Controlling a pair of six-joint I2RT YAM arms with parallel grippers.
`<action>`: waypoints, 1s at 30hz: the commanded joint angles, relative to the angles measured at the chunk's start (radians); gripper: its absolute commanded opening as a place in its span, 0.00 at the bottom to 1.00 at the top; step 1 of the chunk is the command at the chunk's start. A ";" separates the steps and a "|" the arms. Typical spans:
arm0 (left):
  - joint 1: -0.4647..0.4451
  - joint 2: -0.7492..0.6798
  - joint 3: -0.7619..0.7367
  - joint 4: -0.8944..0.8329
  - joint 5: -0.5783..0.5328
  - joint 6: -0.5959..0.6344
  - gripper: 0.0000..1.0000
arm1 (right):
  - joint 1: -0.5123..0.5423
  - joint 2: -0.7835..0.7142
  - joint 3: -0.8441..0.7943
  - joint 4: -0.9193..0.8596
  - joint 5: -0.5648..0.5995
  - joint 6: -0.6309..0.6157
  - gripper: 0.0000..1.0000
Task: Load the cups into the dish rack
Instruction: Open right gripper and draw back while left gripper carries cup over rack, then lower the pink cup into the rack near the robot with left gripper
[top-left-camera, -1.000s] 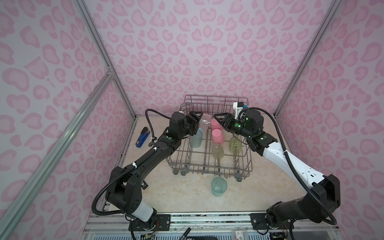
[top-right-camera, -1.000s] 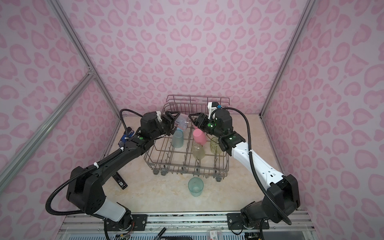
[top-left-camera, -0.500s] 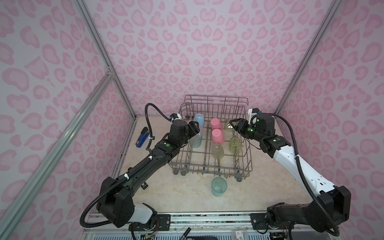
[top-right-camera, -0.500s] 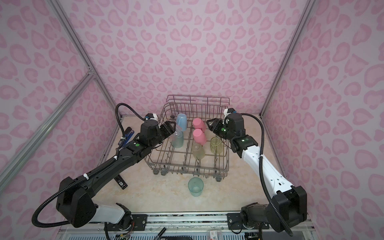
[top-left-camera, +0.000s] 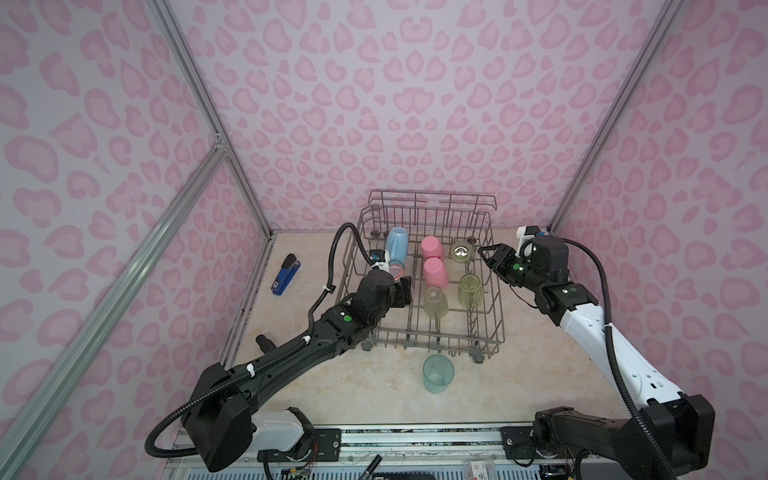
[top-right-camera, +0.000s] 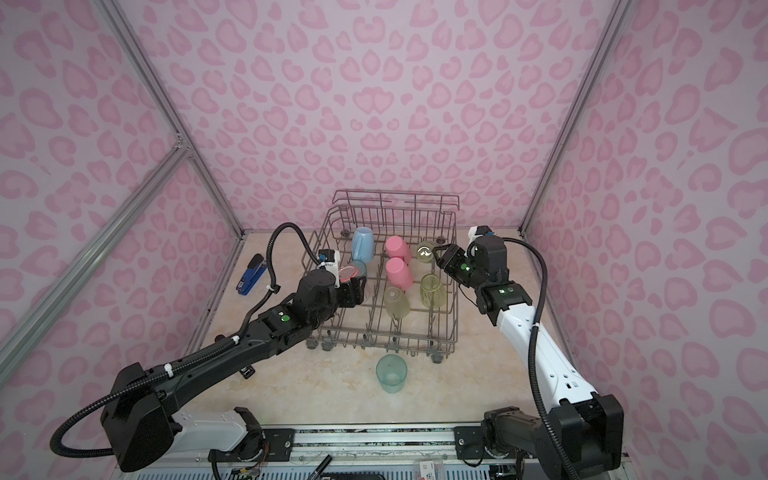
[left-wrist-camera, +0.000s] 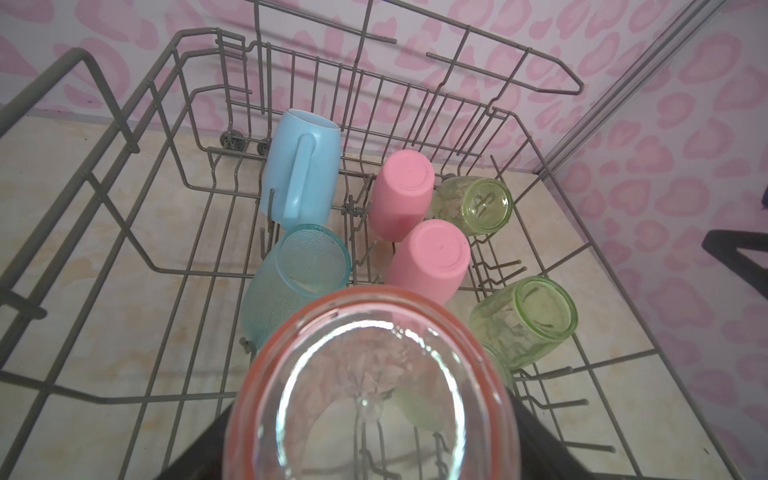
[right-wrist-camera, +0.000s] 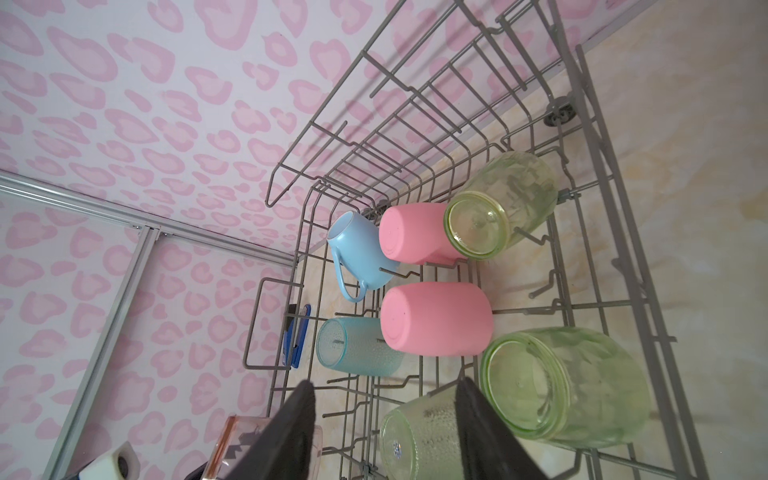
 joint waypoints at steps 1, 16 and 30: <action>-0.009 -0.012 -0.036 0.081 -0.025 0.075 0.66 | -0.004 -0.004 -0.016 0.039 -0.013 0.007 0.54; -0.020 0.088 -0.033 0.150 -0.039 0.101 0.66 | -0.009 0.012 -0.031 0.067 -0.031 0.013 0.54; -0.024 0.211 0.020 0.214 -0.054 0.140 0.66 | -0.013 0.036 0.008 0.064 -0.050 0.009 0.54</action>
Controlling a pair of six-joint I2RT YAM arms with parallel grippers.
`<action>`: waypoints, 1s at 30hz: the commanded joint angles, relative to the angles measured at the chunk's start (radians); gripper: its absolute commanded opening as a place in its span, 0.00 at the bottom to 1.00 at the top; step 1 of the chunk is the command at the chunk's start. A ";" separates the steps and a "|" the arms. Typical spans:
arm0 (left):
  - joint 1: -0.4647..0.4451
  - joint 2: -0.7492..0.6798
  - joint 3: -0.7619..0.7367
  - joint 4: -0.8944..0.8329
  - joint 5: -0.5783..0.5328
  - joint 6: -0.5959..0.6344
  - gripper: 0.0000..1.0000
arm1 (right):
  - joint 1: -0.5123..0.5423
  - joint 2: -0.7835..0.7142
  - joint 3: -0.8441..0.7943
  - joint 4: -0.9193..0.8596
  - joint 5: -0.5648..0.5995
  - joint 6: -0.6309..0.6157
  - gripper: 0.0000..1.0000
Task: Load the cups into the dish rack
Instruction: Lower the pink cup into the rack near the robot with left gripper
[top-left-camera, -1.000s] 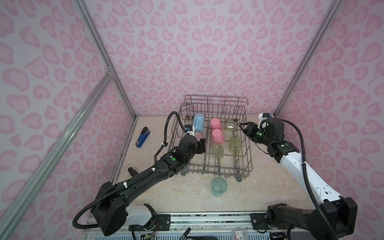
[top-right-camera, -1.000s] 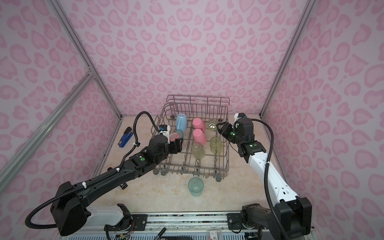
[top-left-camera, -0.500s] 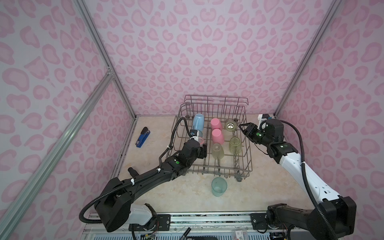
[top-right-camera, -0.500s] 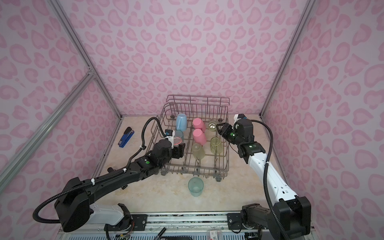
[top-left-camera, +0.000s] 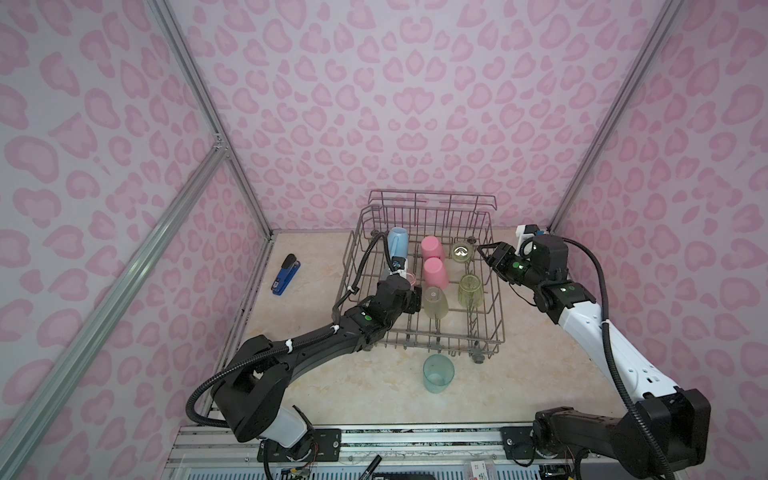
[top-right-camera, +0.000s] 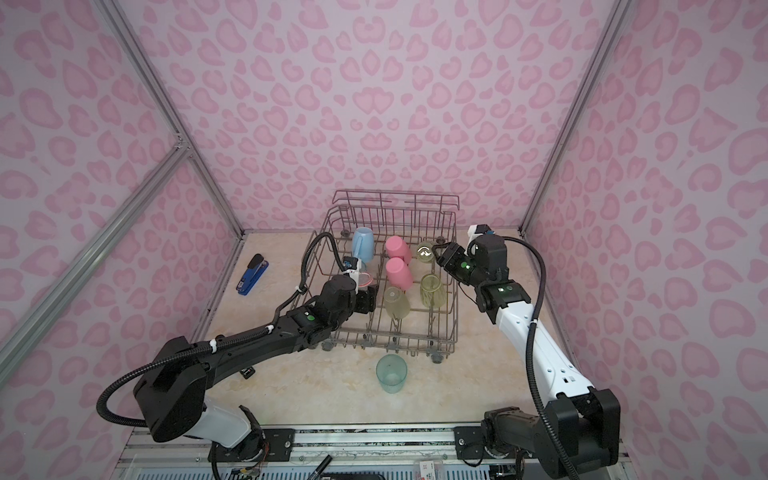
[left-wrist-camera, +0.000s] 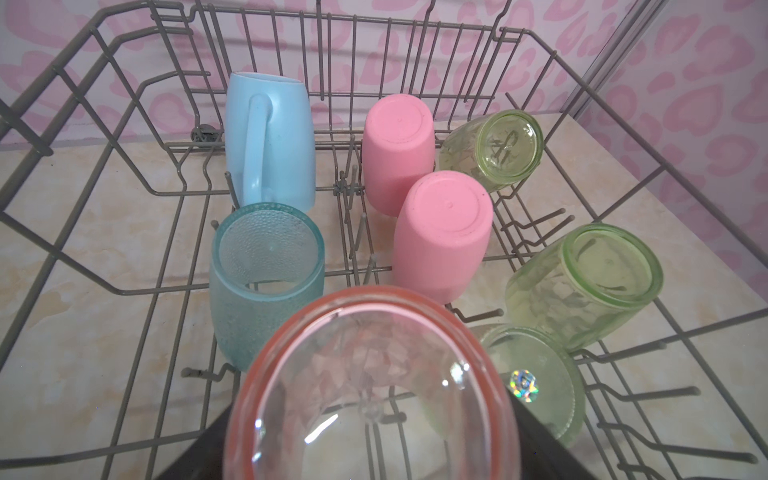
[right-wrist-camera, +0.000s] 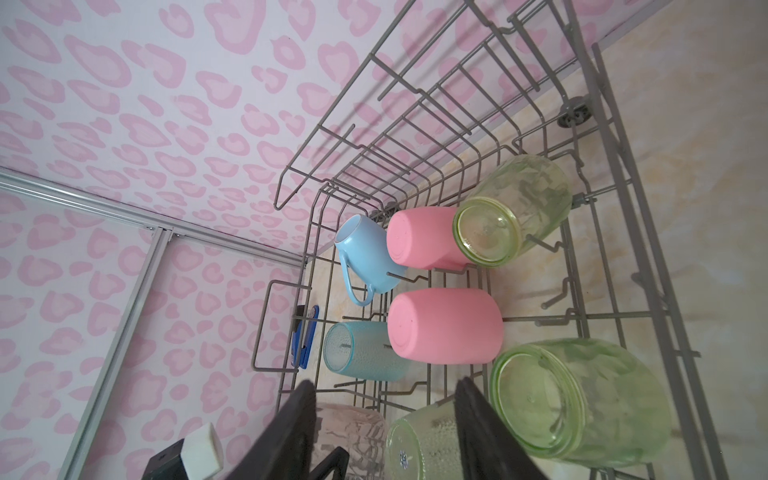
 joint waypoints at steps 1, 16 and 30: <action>-0.001 0.022 0.014 0.084 -0.031 0.017 0.66 | 0.000 0.007 0.006 0.016 -0.016 -0.004 0.54; -0.032 0.064 -0.042 0.103 -0.072 -0.017 0.66 | 0.000 0.010 0.004 -0.012 -0.018 -0.029 0.54; -0.045 0.047 -0.080 0.084 -0.089 -0.065 0.67 | -0.002 0.002 -0.013 -0.003 -0.025 -0.031 0.54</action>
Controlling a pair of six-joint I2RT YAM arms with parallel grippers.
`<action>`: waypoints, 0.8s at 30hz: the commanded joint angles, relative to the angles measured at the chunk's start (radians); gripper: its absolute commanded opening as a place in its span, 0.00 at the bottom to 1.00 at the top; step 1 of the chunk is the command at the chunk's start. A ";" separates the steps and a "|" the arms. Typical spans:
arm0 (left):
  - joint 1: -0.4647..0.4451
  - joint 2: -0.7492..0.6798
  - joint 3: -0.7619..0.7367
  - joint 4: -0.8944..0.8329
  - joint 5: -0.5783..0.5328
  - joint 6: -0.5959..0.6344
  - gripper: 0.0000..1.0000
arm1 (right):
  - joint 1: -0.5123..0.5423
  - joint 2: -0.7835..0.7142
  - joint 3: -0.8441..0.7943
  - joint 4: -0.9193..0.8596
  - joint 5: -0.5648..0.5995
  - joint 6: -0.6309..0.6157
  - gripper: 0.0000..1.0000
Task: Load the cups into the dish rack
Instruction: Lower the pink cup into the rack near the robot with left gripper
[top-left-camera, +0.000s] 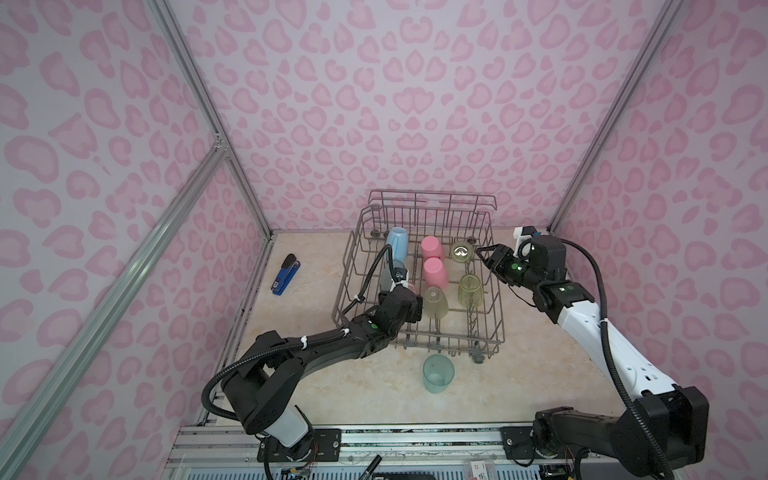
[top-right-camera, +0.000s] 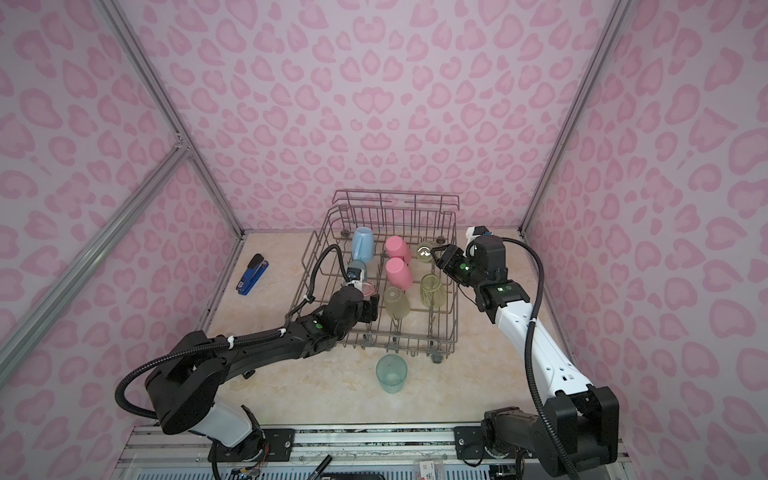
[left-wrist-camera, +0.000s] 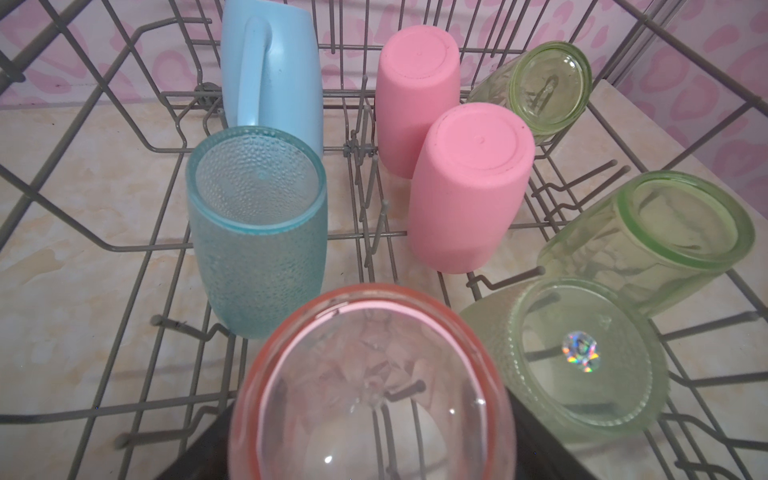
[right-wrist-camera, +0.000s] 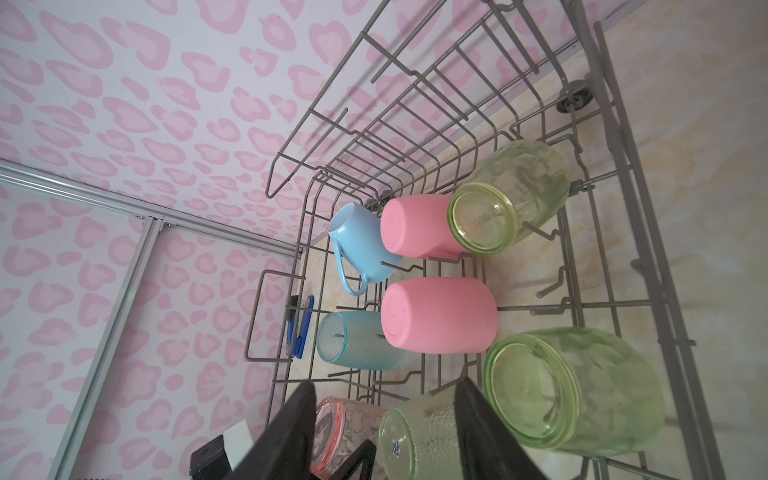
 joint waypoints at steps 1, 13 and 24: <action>-0.004 0.002 -0.011 0.021 -0.020 -0.028 0.67 | -0.001 -0.007 -0.009 0.015 -0.008 -0.019 0.54; -0.012 0.032 -0.013 0.005 -0.019 -0.055 0.74 | -0.001 -0.007 0.005 -0.070 0.011 -0.068 0.53; -0.013 0.005 0.011 -0.009 -0.004 -0.029 0.87 | -0.002 -0.022 0.038 -0.193 0.066 -0.168 0.54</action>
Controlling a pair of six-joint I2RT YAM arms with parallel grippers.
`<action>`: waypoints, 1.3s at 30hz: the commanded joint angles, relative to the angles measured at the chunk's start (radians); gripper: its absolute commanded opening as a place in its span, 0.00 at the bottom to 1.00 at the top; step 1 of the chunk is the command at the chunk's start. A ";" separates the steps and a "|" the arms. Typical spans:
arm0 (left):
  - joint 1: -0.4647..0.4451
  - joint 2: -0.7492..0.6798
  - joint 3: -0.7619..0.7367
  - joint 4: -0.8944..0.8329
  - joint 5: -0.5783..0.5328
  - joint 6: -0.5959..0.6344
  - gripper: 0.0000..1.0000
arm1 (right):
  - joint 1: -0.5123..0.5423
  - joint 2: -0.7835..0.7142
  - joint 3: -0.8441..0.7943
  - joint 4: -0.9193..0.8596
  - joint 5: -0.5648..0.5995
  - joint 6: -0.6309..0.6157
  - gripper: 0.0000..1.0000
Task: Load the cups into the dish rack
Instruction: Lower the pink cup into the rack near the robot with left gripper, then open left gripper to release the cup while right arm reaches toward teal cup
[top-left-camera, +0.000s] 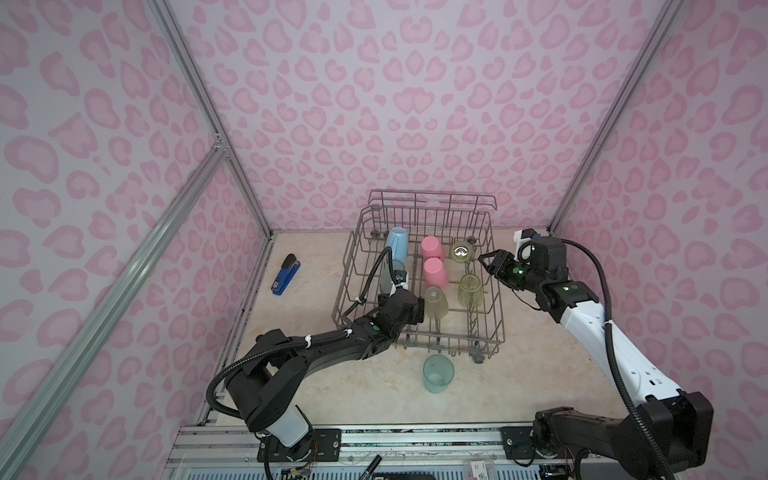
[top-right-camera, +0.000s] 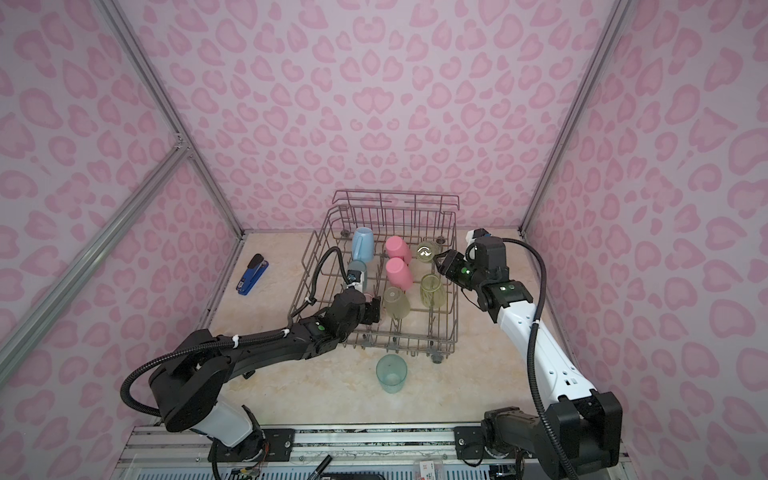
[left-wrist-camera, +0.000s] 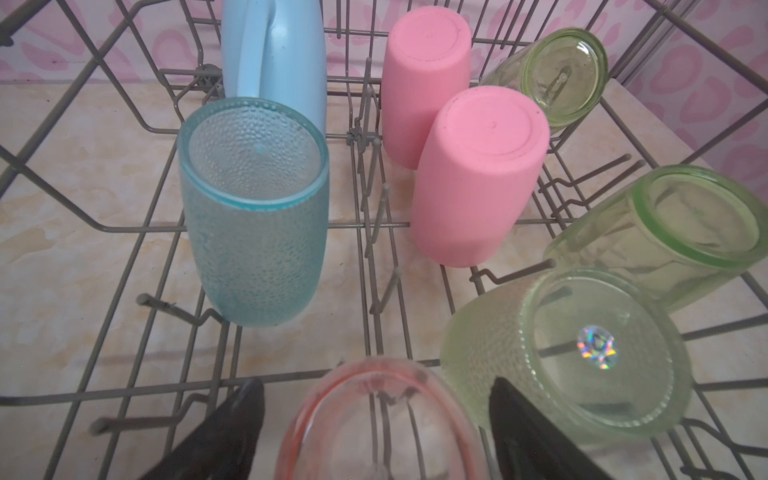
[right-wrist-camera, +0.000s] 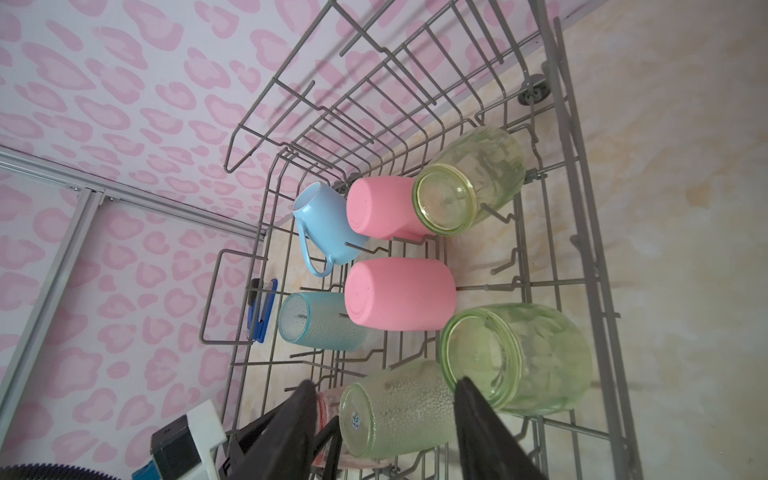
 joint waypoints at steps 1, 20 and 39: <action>-0.002 -0.020 0.018 -0.014 0.005 0.008 0.87 | 0.000 -0.009 0.009 -0.042 0.032 -0.051 0.54; 0.012 -0.130 0.132 -0.209 0.033 -0.007 0.98 | 0.060 -0.094 0.056 -0.236 0.159 -0.245 0.60; 0.105 -0.188 0.290 -0.590 0.053 -0.151 0.97 | 0.432 -0.167 0.117 -0.428 0.371 -0.395 0.77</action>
